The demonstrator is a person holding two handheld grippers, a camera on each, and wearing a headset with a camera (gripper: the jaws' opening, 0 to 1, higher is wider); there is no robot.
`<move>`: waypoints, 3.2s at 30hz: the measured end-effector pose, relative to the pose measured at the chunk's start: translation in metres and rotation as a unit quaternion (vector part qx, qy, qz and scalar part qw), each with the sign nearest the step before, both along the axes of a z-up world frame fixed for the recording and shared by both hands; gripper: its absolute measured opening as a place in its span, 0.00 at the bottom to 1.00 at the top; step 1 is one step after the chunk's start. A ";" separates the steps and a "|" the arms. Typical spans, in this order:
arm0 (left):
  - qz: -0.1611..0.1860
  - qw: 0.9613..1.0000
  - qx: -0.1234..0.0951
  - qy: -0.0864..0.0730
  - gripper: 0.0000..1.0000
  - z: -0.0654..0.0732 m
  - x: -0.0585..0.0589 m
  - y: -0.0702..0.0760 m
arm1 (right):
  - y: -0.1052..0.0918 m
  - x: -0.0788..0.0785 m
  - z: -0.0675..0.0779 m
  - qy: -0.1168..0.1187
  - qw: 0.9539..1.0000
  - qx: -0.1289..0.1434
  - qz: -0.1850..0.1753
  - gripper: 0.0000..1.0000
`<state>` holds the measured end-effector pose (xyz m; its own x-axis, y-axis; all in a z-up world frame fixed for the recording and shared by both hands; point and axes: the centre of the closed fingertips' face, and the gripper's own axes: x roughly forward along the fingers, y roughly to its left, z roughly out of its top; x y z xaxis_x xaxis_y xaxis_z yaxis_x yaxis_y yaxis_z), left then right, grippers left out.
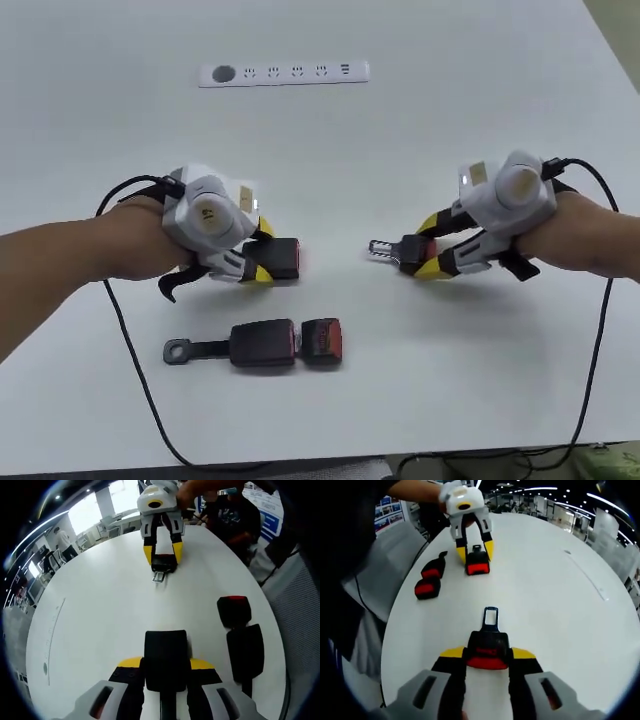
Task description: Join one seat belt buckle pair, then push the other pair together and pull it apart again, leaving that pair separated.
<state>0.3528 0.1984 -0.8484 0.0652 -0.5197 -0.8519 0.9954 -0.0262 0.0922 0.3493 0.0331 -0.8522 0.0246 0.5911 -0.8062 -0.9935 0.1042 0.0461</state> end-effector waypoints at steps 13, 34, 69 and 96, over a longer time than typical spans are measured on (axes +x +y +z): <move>-0.010 1.000 0.013 0.000 0.33 -0.009 0.004 0.003 | 0.029 -0.002 0.001 0.000 1.000 -0.001 0.015 0.31; 0.004 1.000 0.002 0.004 0.33 -0.011 0.006 0.003 | 0.091 -0.005 0.002 0.030 0.998 -0.005 0.049 0.31; 0.021 1.000 -0.014 0.014 0.32 -0.011 0.009 0.000 | 0.127 0.010 -0.005 0.018 0.997 -0.008 0.074 0.30; 0.028 1.000 -0.005 0.008 0.33 -0.011 0.008 0.003 | 0.112 0.002 -0.004 0.019 0.997 -0.026 0.072 0.32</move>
